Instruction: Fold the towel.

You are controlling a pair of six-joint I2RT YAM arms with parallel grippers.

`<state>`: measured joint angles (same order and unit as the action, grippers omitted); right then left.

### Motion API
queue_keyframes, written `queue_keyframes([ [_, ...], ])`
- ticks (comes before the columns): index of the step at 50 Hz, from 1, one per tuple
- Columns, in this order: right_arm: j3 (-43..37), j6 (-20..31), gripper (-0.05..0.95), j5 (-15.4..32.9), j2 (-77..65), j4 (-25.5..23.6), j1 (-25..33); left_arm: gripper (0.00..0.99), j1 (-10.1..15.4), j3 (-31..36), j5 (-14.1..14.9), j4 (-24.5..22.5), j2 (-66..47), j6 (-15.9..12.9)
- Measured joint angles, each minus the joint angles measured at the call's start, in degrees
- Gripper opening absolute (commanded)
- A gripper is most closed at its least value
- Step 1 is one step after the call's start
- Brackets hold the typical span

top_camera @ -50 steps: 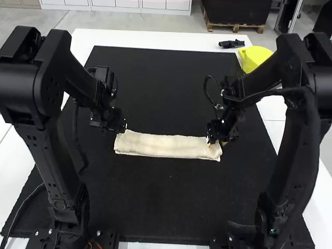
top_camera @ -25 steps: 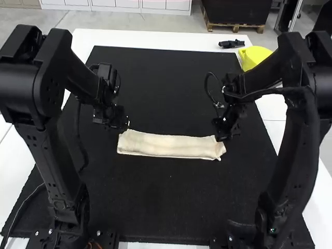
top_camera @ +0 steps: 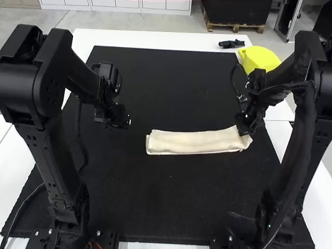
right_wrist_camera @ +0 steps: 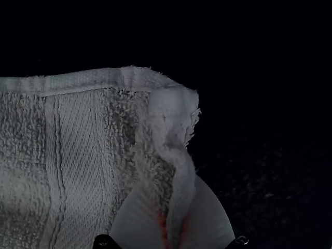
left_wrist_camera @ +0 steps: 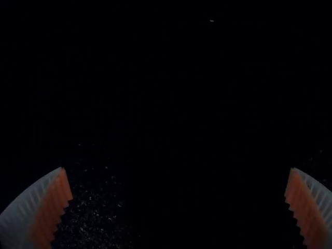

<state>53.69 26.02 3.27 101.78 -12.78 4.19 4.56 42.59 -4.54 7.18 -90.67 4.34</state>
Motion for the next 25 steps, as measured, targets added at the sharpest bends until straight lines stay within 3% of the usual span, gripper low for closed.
queue_keyframes([
  [8, 0.4, 3.0, -0.02, 2.7, 0.0, 1.1, 0.4, 0.964, 0.1, 0.3, 0.0, 0.1, 0.0, 0.0],
  [15, 2.8, 1.4, -0.02, 3.3, 0.0, -1.3, -0.5, 0.964, 0.1, 0.5, 0.0, 0.1, 0.0, 0.0],
  [25, 7.1, -4.6, -0.02, 3.1, -3.0, -3.7, -11.2, 0.964, 0.1, 0.6, 0.0, 0.3, 0.0, 0.1],
])
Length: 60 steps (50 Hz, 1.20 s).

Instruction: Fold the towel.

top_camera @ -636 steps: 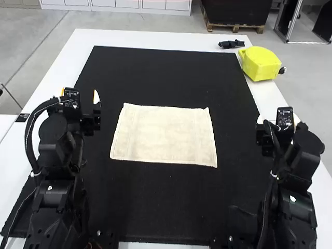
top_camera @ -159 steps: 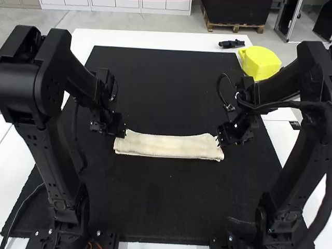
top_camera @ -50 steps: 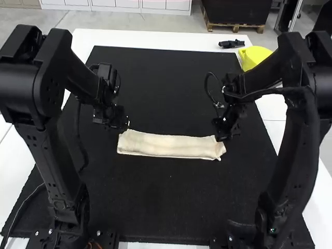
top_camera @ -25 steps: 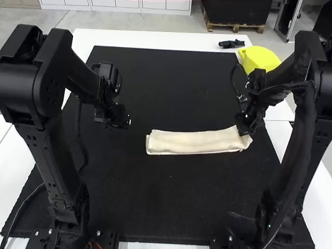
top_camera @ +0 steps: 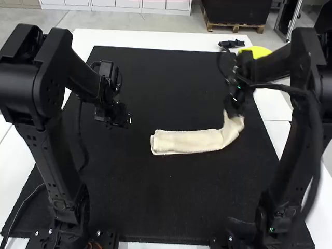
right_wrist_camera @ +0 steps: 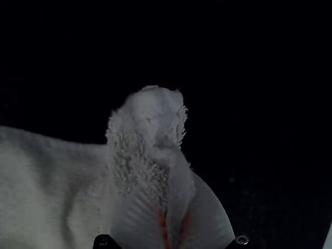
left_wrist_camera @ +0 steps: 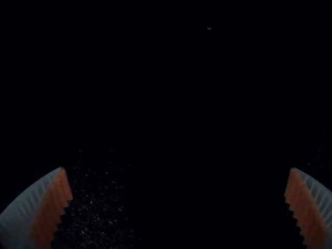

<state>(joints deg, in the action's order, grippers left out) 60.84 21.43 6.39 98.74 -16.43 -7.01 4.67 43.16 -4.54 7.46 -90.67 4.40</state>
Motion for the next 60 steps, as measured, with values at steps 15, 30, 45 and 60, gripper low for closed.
queue_keyframes([
  [15, 3.0, -6.7, -0.02, -0.6, -3.7, -1.4, -12.1, 0.964, 0.0, 0.0, 0.0, 0.3, 0.0, 0.2],
  [30, 3.0, -10.9, -0.02, -1.7, -3.7, -5.1, -19.9, 0.964, 0.0, 0.0, 0.0, 0.4, 0.0, 0.2],
  [45, 3.0, -13.8, -0.02, -3.1, -3.7, -7.2, -23.5, 0.964, 0.0, 0.0, 0.0, 0.3, 0.0, 0.4],
  [60, 2.7, -16.5, -0.02, -5.6, -3.7, -6.3, -32.1, 0.964, 0.0, 0.0, 0.0, 0.0, 0.0, 0.4],
])
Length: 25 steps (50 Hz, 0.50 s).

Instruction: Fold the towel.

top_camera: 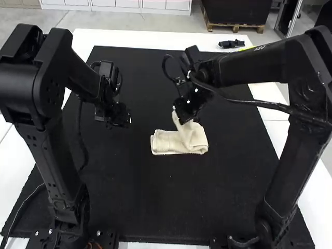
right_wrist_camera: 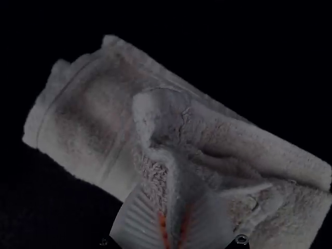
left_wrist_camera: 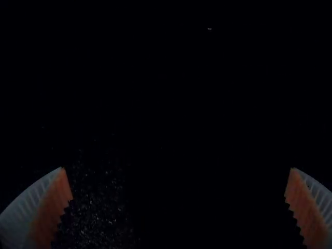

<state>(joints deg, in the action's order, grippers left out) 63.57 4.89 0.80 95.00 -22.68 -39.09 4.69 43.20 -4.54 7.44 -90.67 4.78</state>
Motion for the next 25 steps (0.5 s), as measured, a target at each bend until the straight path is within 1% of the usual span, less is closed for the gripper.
queue_keyframes([
  [6, -0.1, -1.1, -0.02, -0.9, 0.0, 1.5, -2.6, 0.964, 0.0, 0.0, 0.0, 0.1, 0.0, 0.0],
  [11, -0.5, -1.7, -0.02, -1.7, 0.0, 2.7, -3.6, 0.964, 0.0, 0.0, 0.0, 0.7, 0.0, 0.0],
  [15, -1.8, -2.0, -0.02, -2.0, 0.0, 4.2, -3.6, 0.964, 0.0, 0.0, 0.0, 1.6, 0.0, 0.0],
  [25, -5.7, -2.4, -0.02, -2.1, 0.1, 8.7, -3.6, 0.964, 0.0, 0.0, 0.0, 2.2, 0.0, 0.0],
])
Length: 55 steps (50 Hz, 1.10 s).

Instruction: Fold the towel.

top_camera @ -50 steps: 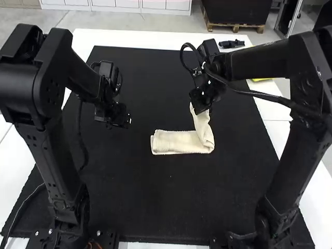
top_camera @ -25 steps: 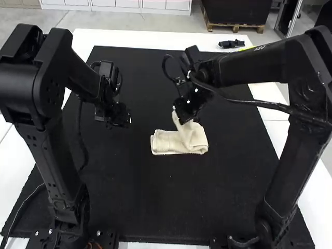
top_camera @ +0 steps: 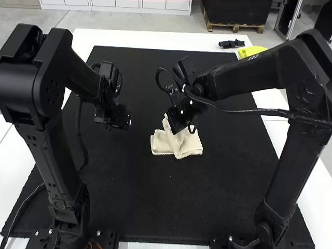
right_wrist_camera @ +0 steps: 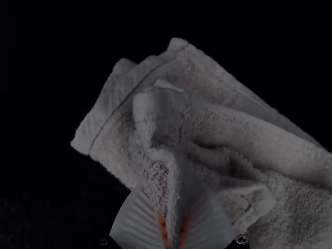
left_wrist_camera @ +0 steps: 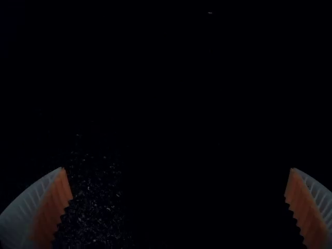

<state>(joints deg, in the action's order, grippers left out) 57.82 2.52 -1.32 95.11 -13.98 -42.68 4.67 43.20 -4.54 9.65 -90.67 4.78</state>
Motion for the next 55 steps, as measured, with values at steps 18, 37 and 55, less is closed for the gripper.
queue_keyframes([
  [18, -0.7, 0.0, -0.02, -2.4, 3.9, 7.0, 2.3, 0.964, -0.6, 0.0, 0.0, 0.7, 0.0, 0.0],
  [37, 7.4, 2.1, -0.02, -2.6, 5.4, 2.3, 9.4, 0.964, -0.6, 1.4, 0.0, -1.0, 0.0, 0.0],
  [55, 8.9, 3.1, -0.02, -2.5, 5.4, -0.1, 9.0, 0.962, -0.6, 4.0, 0.0, -1.3, -0.9, 0.0],
])
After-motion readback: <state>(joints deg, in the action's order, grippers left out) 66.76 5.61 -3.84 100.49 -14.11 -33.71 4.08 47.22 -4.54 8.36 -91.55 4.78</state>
